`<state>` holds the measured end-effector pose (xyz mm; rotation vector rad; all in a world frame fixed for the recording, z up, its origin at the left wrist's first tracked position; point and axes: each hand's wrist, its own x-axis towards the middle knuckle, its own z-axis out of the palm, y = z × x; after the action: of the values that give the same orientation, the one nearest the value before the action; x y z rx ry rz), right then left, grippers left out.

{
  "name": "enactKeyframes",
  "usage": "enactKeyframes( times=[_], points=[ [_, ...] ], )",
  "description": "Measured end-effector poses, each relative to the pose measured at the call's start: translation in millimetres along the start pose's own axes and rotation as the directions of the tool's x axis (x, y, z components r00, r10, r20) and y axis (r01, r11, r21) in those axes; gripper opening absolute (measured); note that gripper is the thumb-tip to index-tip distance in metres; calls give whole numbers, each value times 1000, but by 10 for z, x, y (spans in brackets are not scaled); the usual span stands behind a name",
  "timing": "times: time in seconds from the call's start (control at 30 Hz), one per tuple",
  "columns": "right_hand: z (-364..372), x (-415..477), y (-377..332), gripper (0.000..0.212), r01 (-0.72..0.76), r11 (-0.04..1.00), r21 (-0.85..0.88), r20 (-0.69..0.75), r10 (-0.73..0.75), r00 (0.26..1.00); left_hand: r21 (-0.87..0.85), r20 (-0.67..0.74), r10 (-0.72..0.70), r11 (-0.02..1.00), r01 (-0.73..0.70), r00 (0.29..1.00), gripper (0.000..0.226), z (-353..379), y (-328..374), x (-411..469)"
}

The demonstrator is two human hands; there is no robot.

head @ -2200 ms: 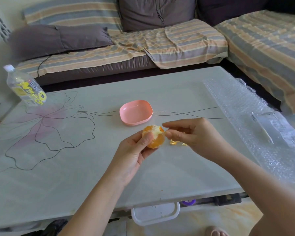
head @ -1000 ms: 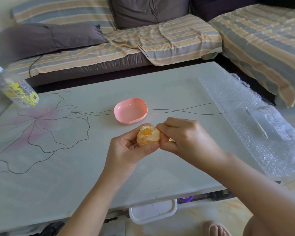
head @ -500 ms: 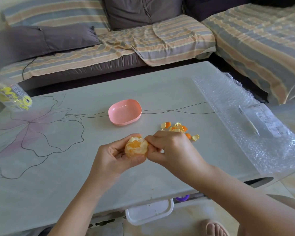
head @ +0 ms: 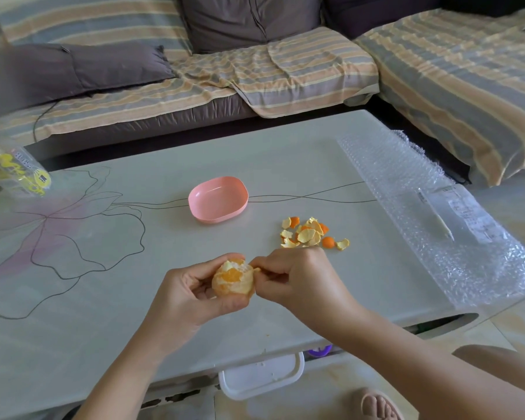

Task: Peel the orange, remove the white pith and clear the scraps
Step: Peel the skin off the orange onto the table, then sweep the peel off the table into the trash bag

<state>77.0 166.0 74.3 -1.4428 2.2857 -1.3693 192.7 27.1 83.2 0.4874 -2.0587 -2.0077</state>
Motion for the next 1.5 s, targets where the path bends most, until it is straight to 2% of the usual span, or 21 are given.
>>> enactKeyframes(
  times=[0.1, 0.3, 0.47, 0.53, 0.67, 0.8, 0.83, 0.87, 0.93, 0.97, 1.0, 1.07, 1.17, 1.23, 1.3, 1.4, 1.47, 1.5],
  points=[
    [-25, 11, -20, 15, -47, 996, 78, -33, 50, 998, 7, 10, 31, 1000, -31, 999, 69, 8, 16, -8],
    [-188, 59, -112, 14, -160, 954, 254, 58, 150, 987, -82, 53, 66, 995, -61, 996, 68, -31, 114, -20],
    [-215, 99, -197, 15, -241, 922, 302, 39, 241, 970, -141, 73, 53, 989, -42, 996, 68, -46, 118, 0],
    [-234, 135, -210, 16, -299, 863, 407, 60, 301, 952, -193, 80, 55, 981, -39, 995, 67, -46, 115, 23],
    [-277, 202, -195, 18, -338, 681, 649, 115, 352, 929, -306, 97, 82, 951, -49, 992, 66, -35, 95, 78],
    [-325, 208, -186, 15, -360, 585, 727, 203, 318, 926, -380, 85, 84, 924, -45, 993, 67, -26, 66, 123],
    [-338, 212, -165, 16, -354, 620, 700, 190, 316, 930, -399, 80, 80, 916, -42, 994, 70, -34, 51, 138],
    [-347, 219, -117, 17, -338, 713, 614, 150, 315, 937, -410, 81, 82, 911, -42, 993, 72, -43, 34, 155],
    [-355, 258, 38, 19, -310, 914, 263, 48, 309, 950, -410, 74, 72, 912, -36, 995, 75, -61, 3, 189],
    [-361, 292, 126, 19, -297, 951, 85, 16, 296, 955, -391, 54, 50, 920, -25, 997, 74, -67, -15, 208],
    [-368, 329, 212, 19, -287, 957, -45, -2, 287, 958, -356, 22, 20, 934, -11, 1000, 72, -75, -36, 230],
    [-374, 397, 393, 20, -298, 938, -175, -15, 300, 954, -224, -74, -41, 974, 24, 996, 62, -88, -88, 286],
    [-400, 446, 626, 21, -377, 891, -252, -18, 385, 923, 22, -204, -84, 996, 91, 975, 59, -100, -194, 400],
    [-437, 434, 709, 21, -413, 866, -283, -28, 422, 906, 224, -279, -62, 966, 127, 958, 49, -91, -272, 489],
    [-471, 414, 760, 22, -417, 863, -286, -47, 422, 905, 437, -326, 18, 890, 134, 945, 38, -68, -361, 572],
    [-491, 393, 825, 25, -411, 858, -308, -77, 408, 910, 694, -290, 158, 714, 93, 944, 41, -30, -486, 692],
    [-487, 360, 869, 39, -427, 822, -376, -38, 447, 894, 794, -236, 203, 604, 69, 950, 46, -4, -546, 765],
    [-482, 337, 886, 46, -442, 795, -417, -7, 483, 876, 812, -217, 203, 580, 61, 955, 47, 7, -568, 798]
  ],
)
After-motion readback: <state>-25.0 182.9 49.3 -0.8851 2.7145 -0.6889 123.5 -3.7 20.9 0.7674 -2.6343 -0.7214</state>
